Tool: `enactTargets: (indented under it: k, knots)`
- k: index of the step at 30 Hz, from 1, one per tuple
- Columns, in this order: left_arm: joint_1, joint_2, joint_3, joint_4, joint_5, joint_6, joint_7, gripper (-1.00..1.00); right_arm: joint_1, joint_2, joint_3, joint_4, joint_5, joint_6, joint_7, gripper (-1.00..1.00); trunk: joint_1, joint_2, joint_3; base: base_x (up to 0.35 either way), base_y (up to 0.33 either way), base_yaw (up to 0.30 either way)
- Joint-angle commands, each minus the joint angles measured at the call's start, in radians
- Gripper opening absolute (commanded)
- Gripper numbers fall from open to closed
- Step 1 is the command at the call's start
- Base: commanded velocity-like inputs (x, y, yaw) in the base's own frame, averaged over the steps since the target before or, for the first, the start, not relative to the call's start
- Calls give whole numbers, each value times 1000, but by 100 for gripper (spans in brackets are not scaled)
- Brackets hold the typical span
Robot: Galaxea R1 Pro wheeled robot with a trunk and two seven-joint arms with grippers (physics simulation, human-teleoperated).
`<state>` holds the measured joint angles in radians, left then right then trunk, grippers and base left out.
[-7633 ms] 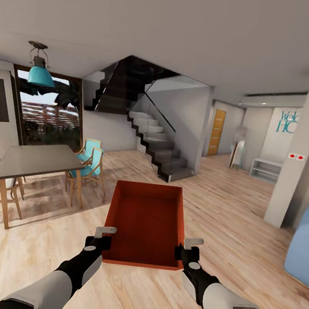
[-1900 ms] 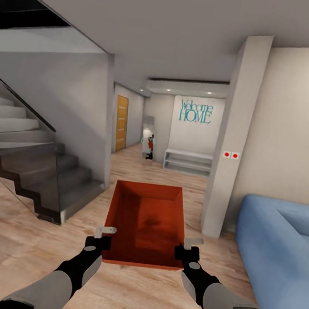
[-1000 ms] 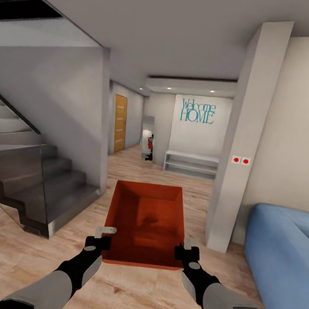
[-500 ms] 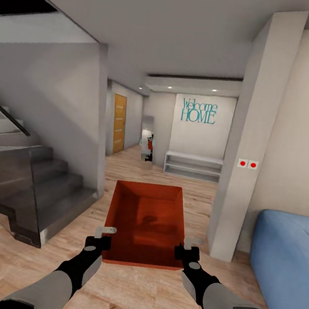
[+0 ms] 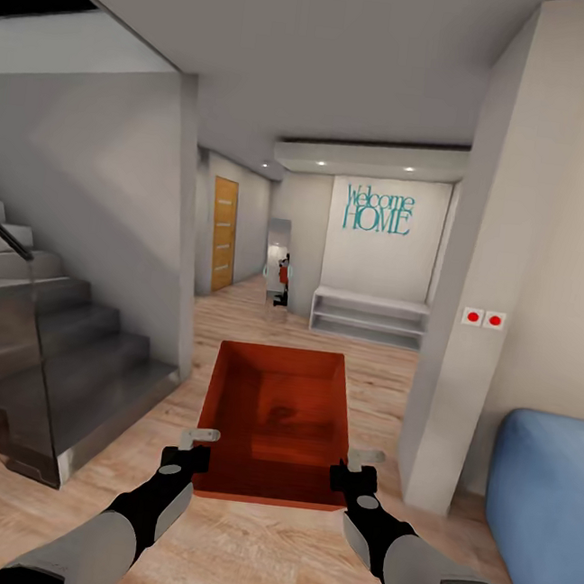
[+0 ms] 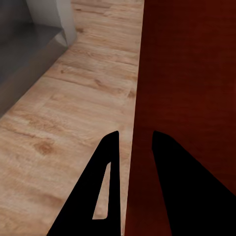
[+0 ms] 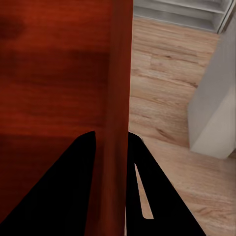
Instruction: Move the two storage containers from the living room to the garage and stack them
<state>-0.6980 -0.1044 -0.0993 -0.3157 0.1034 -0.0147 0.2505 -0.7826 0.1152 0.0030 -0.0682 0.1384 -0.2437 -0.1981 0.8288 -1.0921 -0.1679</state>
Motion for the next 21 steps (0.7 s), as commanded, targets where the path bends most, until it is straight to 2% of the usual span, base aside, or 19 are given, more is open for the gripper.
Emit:
enactTargets:
  k: [1, 21]
  knots:
    - [-1, 5, 12, -3, -8, -45, 21, -100, -1, 0, -33, 4, -5, -3, -9, -100, 1, -1, -1, 322, 0, 0]
    - [-1, 5, 12, -3, -8, -45, 21, -100, -1, -1, -34, 4, -5, -3, -10, -100, 1, -1, -1, 322, 0, 0]
